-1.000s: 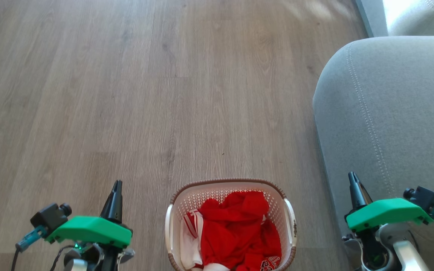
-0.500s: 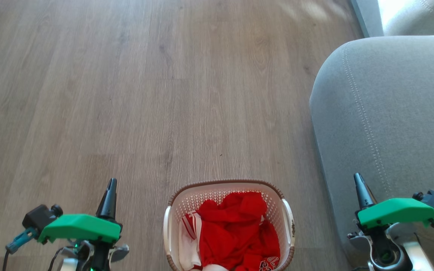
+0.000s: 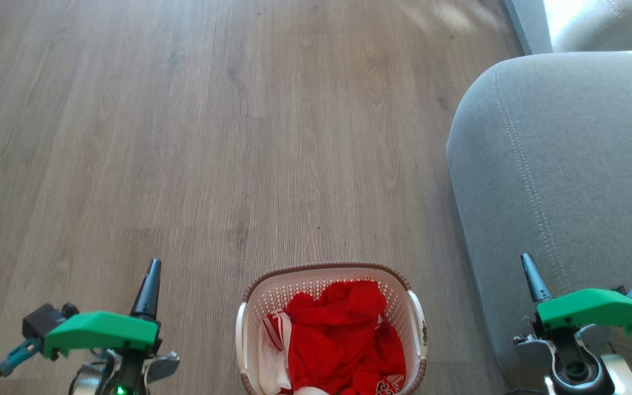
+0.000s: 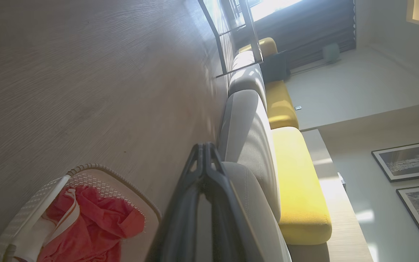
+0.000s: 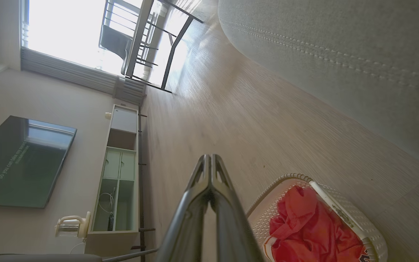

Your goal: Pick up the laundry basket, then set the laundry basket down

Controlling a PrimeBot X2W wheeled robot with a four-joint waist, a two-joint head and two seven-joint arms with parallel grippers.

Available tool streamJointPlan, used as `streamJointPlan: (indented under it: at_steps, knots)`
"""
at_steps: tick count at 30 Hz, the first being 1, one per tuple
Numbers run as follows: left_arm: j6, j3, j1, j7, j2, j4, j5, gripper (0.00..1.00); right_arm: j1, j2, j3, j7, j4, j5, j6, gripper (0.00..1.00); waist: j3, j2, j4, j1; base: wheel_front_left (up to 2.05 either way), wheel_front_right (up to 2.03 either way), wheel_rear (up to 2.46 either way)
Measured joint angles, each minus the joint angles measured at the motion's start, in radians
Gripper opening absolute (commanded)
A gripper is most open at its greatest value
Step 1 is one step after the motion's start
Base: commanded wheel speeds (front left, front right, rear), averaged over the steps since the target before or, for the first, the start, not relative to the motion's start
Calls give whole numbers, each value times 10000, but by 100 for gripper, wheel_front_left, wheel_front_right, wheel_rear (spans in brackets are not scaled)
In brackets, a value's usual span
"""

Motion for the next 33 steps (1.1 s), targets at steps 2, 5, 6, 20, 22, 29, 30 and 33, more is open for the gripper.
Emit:
streamJointPlan:
  at_steps: [2, 5, 6, 20, 22, 29, 30, 33]
  knots:
    - [-2, 88, -19, 67, 0, 2, -198, 0, 0, 0, -31, 86, -2, 201, 0, 0, -6, 0, -15, 0, 0, 0, 0]
    - [-31, 230, -30, 125, 0, 4, -493, 0, 0, 0, -96, 176, -4, 495, 0, 0, -17, 0, -38, 0, 0, 0, 0]
    - [-73, 238, -32, 174, 0, 4, -600, 0, 0, 0, -115, 178, -4, 606, 0, 0, -21, 0, -47, 0, 0, 0, 0]
    - [-94, 602, -177, 560, -4, 38, -2023, 0, 0, 0, -504, 602, -38, 2011, 0, 0, -68, 0, -155, 0, 0, 0, 0]
    - [-171, 650, -200, 617, -4, 36, -2220, 0, 0, 2, -593, 617, -40, 2203, 0, 0, -75, 0, -170, 0, 0, 0, 0]
    - [-178, 901, -198, 805, -6, 46, -2934, 0, 0, 2, -746, 834, -42, 2913, 0, 0, -99, 0, -224, 0, 0, 0, 0]
    - [-180, 917, -198, 869, -6, 46, -3041, 0, 0, 2, -773, 882, -42, 3014, 0, 0, -102, 0, -232, 0, 0, 0, 0]
    - [-259, 989, -199, 920, -8, 50, -3342, 0, 0, 4, -876, 988, -42, 3315, 0, 0, -113, 0, -255, 0, 0, 0, 0]
